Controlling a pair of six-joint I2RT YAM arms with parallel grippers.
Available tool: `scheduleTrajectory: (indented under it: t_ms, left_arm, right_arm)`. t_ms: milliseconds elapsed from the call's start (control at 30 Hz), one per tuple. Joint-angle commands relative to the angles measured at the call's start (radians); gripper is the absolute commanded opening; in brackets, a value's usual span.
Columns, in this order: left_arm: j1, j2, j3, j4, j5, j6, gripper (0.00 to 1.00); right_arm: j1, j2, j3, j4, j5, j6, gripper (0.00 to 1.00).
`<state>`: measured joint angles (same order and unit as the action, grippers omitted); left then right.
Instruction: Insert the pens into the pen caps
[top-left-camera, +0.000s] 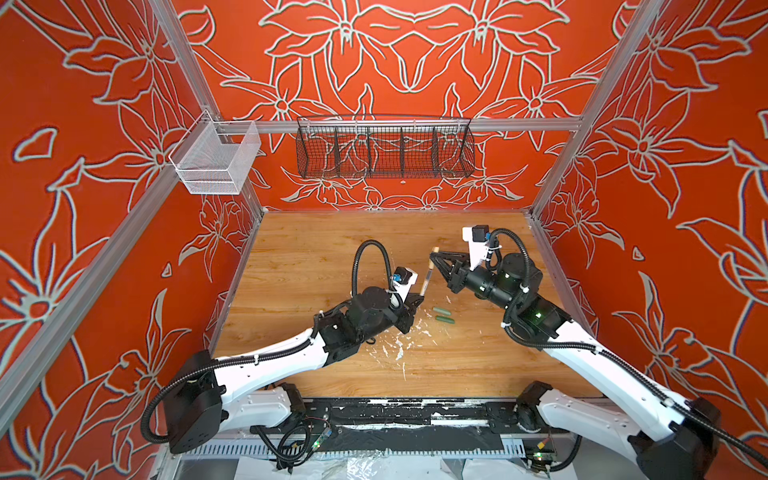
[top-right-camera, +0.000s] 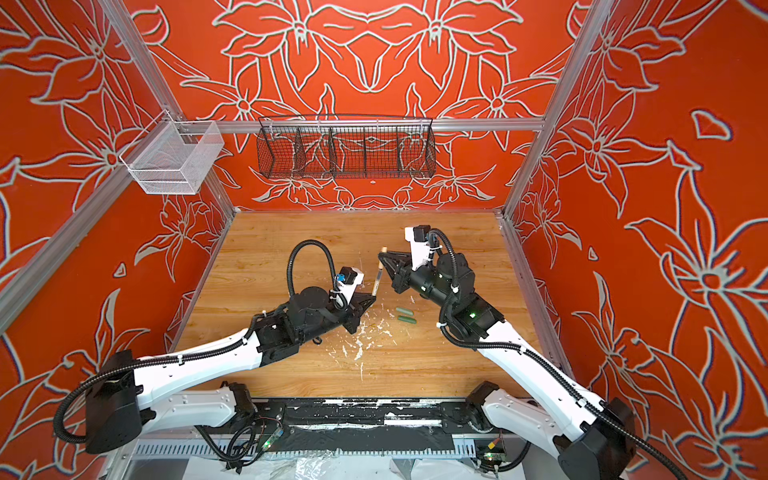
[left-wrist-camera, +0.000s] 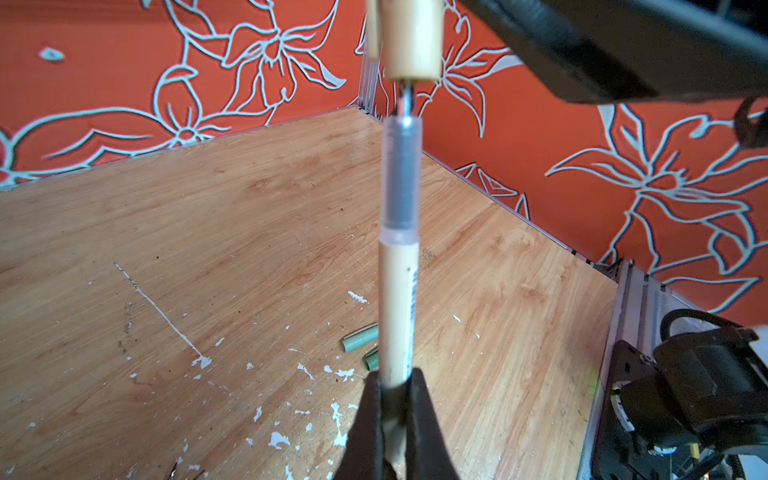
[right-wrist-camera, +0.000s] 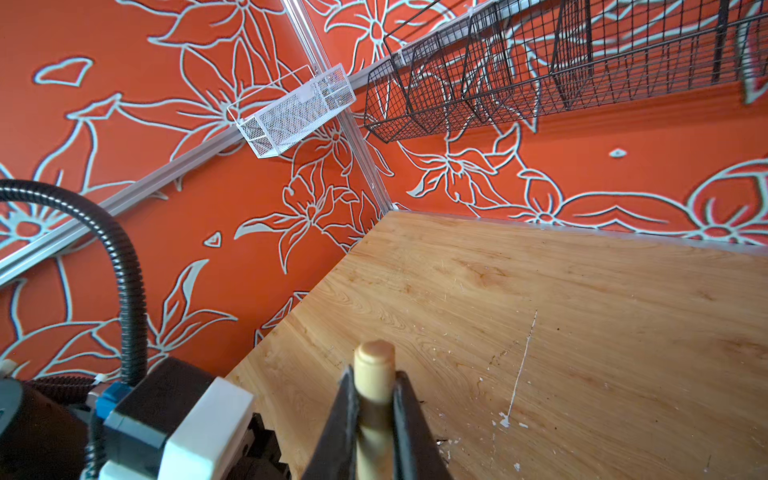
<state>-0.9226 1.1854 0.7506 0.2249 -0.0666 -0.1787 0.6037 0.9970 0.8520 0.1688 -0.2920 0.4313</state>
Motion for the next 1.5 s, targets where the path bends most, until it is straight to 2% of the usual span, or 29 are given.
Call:
scheduleTrajectory:
  t_ms: [0, 333, 933, 1467]
  left_arm:
    - [-0.005, 0.004, 0.028, 0.010, 0.000, 0.012, 0.00]
    - [-0.005, -0.025, 0.000, 0.025, -0.027, 0.010, 0.00]
    - [-0.005, -0.041, -0.014, 0.052, -0.044, 0.021, 0.00]
    - [-0.005, -0.017, 0.050, 0.036, -0.104, 0.048, 0.00]
  right_arm:
    - [-0.003, 0.011, 0.020, 0.023, -0.040, 0.020, 0.00]
    - [-0.003, -0.004, 0.015, -0.014, -0.007, 0.016, 0.00]
    - [-0.003, -0.018, -0.059, 0.080, -0.007, 0.130, 0.00]
    - [0.004, -0.034, -0.102, 0.088, -0.042, 0.078, 0.00]
